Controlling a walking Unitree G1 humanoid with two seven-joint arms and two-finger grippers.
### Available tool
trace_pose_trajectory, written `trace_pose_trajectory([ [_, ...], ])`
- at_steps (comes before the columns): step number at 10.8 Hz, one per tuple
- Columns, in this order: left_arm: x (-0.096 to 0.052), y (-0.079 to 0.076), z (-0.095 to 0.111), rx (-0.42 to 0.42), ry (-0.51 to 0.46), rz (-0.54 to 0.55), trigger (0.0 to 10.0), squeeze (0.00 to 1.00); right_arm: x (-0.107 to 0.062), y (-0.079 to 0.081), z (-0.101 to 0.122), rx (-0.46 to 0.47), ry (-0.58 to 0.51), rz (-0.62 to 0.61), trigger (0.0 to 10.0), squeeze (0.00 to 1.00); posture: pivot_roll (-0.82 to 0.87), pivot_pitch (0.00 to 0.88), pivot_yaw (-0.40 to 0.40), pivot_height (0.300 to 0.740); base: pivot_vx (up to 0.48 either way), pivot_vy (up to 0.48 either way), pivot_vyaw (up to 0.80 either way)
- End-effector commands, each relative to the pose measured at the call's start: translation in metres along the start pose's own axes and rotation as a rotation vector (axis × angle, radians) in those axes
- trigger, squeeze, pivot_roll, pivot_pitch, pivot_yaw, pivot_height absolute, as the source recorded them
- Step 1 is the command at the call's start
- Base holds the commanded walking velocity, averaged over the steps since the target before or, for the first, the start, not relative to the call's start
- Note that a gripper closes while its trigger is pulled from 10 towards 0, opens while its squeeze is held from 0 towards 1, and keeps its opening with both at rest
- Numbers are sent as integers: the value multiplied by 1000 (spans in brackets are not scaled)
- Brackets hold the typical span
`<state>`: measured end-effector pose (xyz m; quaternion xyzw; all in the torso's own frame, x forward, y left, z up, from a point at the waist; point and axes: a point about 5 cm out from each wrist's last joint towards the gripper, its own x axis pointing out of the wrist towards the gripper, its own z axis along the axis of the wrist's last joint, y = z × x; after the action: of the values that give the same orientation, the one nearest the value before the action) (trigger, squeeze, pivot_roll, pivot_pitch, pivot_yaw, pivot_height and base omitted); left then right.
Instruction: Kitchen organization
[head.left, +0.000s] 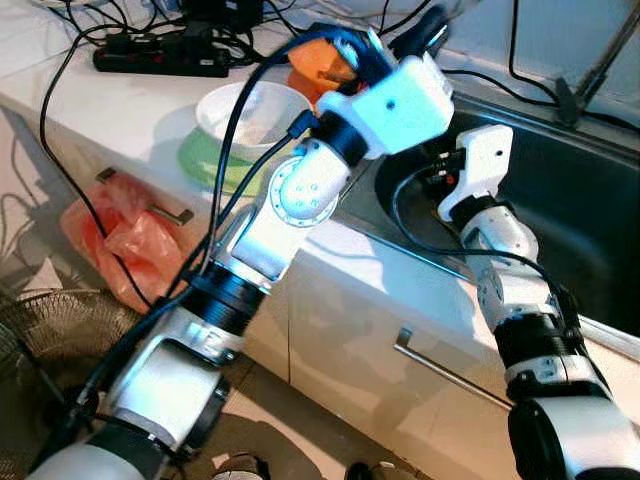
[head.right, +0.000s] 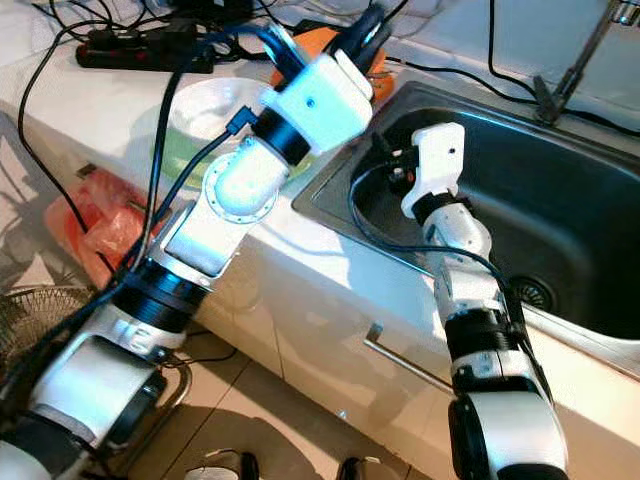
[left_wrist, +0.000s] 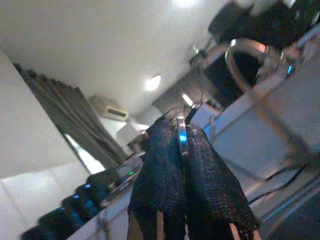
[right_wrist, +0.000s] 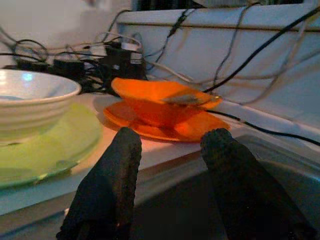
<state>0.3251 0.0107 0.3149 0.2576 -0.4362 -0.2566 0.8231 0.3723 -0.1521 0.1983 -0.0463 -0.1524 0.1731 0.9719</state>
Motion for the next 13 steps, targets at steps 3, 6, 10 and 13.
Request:
trace_pose_trajectory([
  [3, -1, 4, 7, -184, -35, 13, 10000, 0, -5, 6, 11, 17, -73, 127, 10000, 0, 50, 96, -33, 740, 0, 0, 0],
  [6, -5, 3, 3, -267, -10, 5, 10000, 0, -8, 9, 15, 39, -103, 177, 10000, 0, 44, 87, -34, 740, 0, 0, 0],
  [10, -11, -11, -8, -341, 76, -39, 10000, 0, -9, 6, 17, 46, -113, 151, 10000, 0, 47, 94, -36, 740, 0, 0, 0],
  [13, -18, -26, -16, -399, 141, -60, 10000, 0, -9, 7, 18, 56, -124, 149, 10000, 0, 45, 106, -37, 740, 0, 0, 0],
])
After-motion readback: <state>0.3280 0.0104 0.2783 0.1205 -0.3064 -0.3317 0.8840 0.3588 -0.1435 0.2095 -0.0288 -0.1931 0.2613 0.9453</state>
